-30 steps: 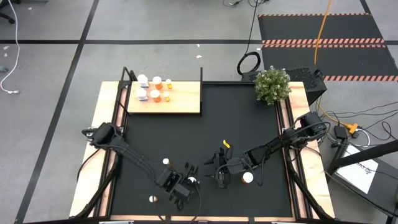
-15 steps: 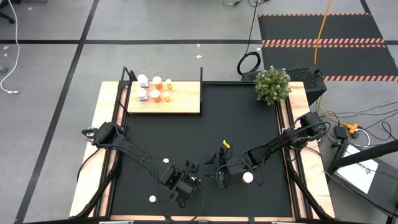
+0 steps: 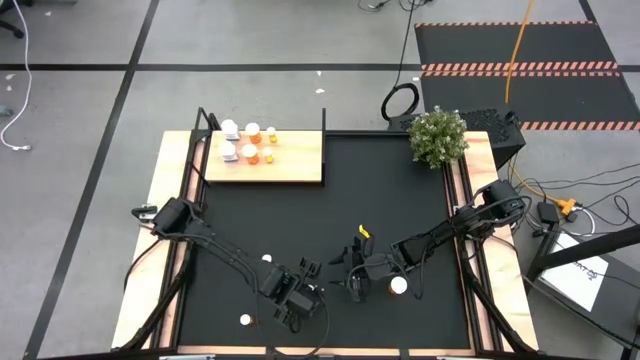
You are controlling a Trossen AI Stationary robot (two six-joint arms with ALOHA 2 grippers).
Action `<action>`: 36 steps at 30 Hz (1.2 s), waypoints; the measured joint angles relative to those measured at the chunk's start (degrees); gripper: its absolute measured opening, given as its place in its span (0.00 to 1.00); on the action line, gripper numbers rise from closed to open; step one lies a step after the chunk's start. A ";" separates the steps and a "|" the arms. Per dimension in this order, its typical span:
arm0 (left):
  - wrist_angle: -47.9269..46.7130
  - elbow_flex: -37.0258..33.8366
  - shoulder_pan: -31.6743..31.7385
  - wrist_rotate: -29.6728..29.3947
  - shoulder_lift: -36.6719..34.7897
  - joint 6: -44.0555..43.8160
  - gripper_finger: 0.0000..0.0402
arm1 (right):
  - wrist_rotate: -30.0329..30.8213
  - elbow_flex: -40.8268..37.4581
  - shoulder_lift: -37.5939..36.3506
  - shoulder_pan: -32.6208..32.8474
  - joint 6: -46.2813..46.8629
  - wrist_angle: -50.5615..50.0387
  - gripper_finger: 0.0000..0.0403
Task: Pick and place medicine bottles onto shelf by color
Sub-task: Put the large orange pill bottle on the shelf
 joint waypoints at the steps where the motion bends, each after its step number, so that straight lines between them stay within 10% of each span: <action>1: -0.06 0.00 0.00 0.24 0.00 0.02 0.95 | 0.00 0.00 0.00 0.00 0.00 0.00 0.62; 9: -0.04 -0.02 0.00 0.30 1.04 0.41 0.92 | 0.00 0.00 0.00 -0.01 0.00 0.02 0.62; 28: 0.09 -0.04 0.00 4.95 1.12 -0.07 0.52 | -0.20 0.00 0.00 0.15 0.22 0.00 0.62; 36: 0.09 -0.04 -0.09 5.26 1.07 -0.17 0.56 | -0.20 0.00 0.00 0.26 0.24 0.00 0.62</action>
